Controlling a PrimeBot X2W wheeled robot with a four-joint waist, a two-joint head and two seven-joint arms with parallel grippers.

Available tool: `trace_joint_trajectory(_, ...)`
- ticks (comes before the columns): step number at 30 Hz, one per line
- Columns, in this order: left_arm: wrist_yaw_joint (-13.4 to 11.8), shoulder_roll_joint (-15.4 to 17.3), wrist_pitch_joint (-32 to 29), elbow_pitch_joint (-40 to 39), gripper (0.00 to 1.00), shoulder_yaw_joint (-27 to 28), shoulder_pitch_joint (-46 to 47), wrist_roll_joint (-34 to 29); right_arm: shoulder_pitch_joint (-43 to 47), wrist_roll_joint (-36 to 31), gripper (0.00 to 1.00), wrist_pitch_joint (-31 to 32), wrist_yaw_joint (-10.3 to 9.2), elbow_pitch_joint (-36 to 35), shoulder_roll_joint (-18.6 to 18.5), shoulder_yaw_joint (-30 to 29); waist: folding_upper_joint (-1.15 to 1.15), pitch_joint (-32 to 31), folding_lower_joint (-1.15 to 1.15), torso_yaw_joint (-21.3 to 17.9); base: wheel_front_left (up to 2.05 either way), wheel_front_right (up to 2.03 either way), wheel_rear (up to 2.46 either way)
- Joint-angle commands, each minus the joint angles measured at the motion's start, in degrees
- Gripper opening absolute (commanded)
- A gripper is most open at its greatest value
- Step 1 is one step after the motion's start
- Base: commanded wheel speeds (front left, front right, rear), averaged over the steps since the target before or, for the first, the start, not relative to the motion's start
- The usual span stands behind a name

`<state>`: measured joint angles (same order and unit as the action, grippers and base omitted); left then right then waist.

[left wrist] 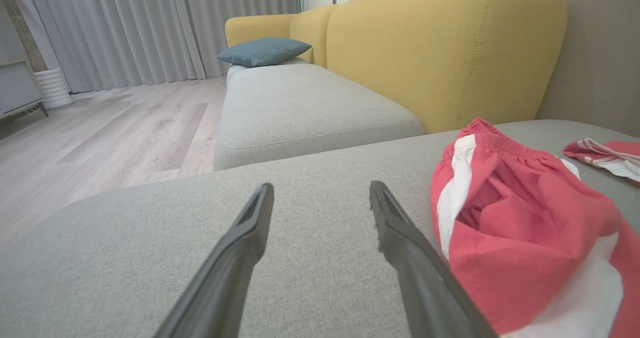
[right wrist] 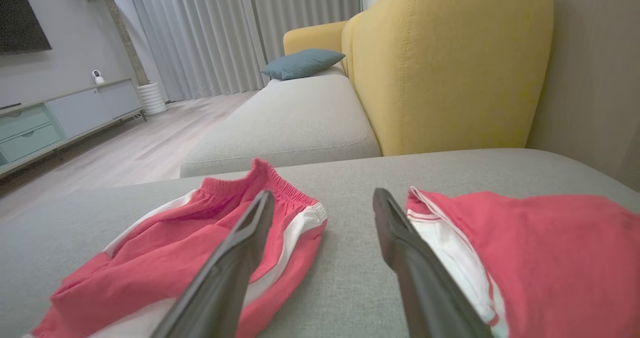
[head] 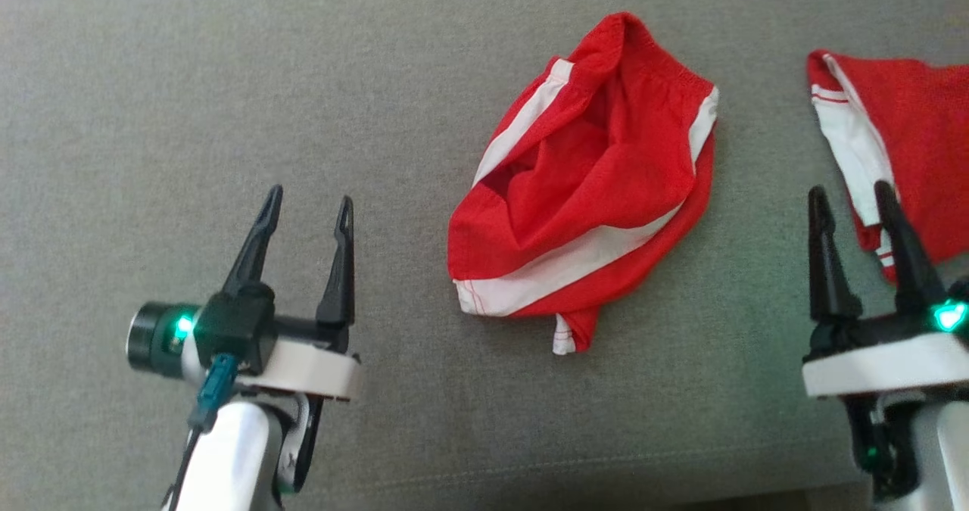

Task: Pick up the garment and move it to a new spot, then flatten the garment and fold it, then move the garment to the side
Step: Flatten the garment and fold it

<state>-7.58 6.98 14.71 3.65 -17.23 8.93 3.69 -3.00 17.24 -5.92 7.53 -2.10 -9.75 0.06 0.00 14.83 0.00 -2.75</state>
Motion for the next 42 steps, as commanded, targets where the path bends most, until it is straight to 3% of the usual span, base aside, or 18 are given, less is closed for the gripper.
trace_joint_trajectory(1,-0.35,1.01,0.29,-1.81,1.00,2.48,0.35,0.04,0.20,-0.59,1.00,0.48,-0.04,-3.00,-0.09,0.79,0.00,-0.73,0.00,-0.50,0.00,0.00,0.00)
trace_joint_trajectory(16,-0.61,1.28,-0.09,-1.99,1.00,1.36,-0.70,0.00,2.64,-1.90,1.00,2.90,-0.04,-7.09,1.55,0.29,0.00,-1.40,0.00,-0.23,0.00,0.00,0.00)
trace_joint_trajectory(27,7.12,-2.29,-15.73,0.02,1.00,-7.99,1.17,6.08,2.13,-1.27,1.00,3.77,-0.04,-7.35,1.71,1.52,0.00,1.14,0.00,-0.91,0.00,0.00,0.00)
trace_joint_trajectory(35,8.05,-3.31,-21.48,4.61,1.00,-9.20,2.77,11.07,1.43,-0.06,1.00,3.55,-0.04,-6.28,1.74,1.81,0.00,2.91,0.00,-2.63,0.00,0.00,0.00)
trace_joint_trajectory(36,8.37,-3.41,-22.52,5.32,0.37,-9.37,3.05,12.20,1.39,0.11,1.00,3.49,-0.04,-6.01,1.68,1.66,0.00,3.09,0.00,-2.87,0.00,0.00,0.00)
trace_joint_trajectory(37,8.69,-3.45,-23.18,5.60,0.00,-9.49,3.10,12.87,1.37,0.22,1.00,3.51,-0.04,-5.89,1.65,1.58,0.00,3.17,0.00,-2.96,0.00,0.00,0.00)
trace_joint_trajectory(42,8.56,-3.10,-23.48,5.81,0.00,-9.59,3.77,12.95,0.42,0.89,1.00,4.76,-0.04,-4.54,0.70,1.46,0.00,3.34,0.00,-3.19,0.00,0.00,0.00)
